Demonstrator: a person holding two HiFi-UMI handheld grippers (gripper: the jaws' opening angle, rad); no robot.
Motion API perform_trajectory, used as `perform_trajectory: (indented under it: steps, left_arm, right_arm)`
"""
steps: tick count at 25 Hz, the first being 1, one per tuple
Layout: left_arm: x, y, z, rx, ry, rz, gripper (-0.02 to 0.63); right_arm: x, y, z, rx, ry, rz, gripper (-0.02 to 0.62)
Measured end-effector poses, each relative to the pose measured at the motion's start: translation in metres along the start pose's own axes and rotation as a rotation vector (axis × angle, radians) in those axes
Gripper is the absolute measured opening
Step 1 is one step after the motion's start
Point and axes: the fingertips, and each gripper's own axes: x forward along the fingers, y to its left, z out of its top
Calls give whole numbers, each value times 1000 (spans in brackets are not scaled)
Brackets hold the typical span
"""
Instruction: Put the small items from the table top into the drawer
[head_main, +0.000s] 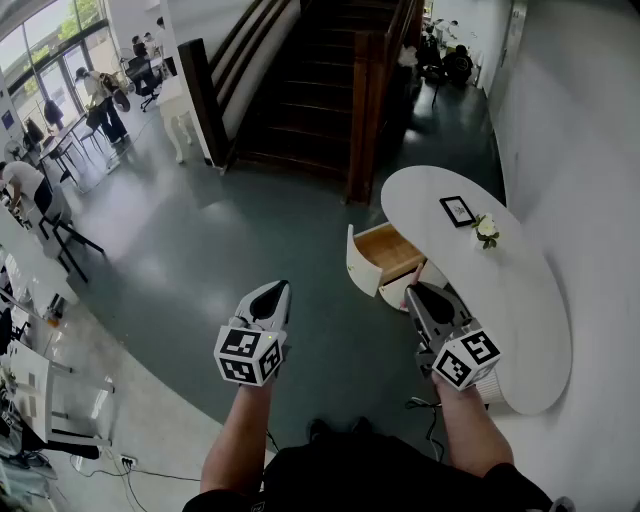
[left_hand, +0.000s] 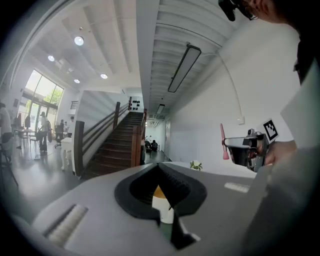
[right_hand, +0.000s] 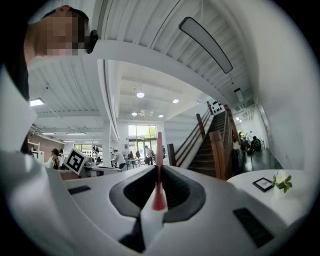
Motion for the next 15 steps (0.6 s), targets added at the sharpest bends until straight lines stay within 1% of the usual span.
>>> perform_trajectory:
  steps: [7, 15]
  left_arm:
    - [0, -3, -3, 1, 5, 6, 11]
    - [6, -27, -10, 4, 31, -16, 11]
  right_arm:
    - [-5, 5, -4, -4, 23, 13, 54]
    - [-23, -8, -13, 42, 16, 3, 53]
